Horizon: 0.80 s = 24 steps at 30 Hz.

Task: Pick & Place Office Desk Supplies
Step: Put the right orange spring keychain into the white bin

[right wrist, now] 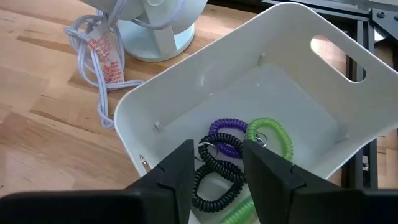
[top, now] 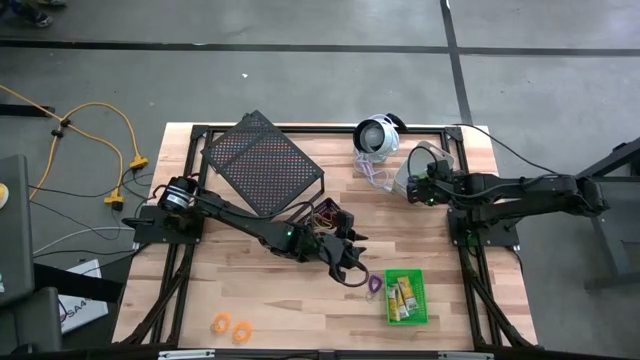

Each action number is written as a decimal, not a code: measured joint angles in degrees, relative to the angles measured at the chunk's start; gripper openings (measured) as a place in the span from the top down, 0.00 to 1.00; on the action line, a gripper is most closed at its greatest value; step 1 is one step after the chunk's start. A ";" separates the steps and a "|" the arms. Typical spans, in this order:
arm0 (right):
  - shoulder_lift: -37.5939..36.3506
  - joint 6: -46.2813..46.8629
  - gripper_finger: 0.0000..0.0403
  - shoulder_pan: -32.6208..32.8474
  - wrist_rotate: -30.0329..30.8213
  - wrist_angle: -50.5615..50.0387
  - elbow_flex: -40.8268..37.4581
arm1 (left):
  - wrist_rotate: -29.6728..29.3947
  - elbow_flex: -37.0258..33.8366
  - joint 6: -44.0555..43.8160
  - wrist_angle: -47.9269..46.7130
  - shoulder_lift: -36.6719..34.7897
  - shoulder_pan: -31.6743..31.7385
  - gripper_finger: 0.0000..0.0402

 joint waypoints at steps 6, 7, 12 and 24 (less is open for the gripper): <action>-0.02 -4.16 0.70 0.88 -4.18 7.80 0.00 | 0.00 0.00 0.01 0.00 0.00 0.00 0.67; -0.02 -5.13 0.70 1.24 -5.68 9.90 0.00 | 0.01 0.00 0.01 0.00 0.00 0.00 0.67; 0.05 -9.99 0.70 4.63 -14.76 21.28 0.00 | 0.02 0.00 -0.12 -0.10 0.00 -0.02 0.67; 6.00 -12.12 0.71 16.75 -21.96 32.17 0.00 | 0.02 0.00 -0.45 -0.46 0.00 -0.87 0.67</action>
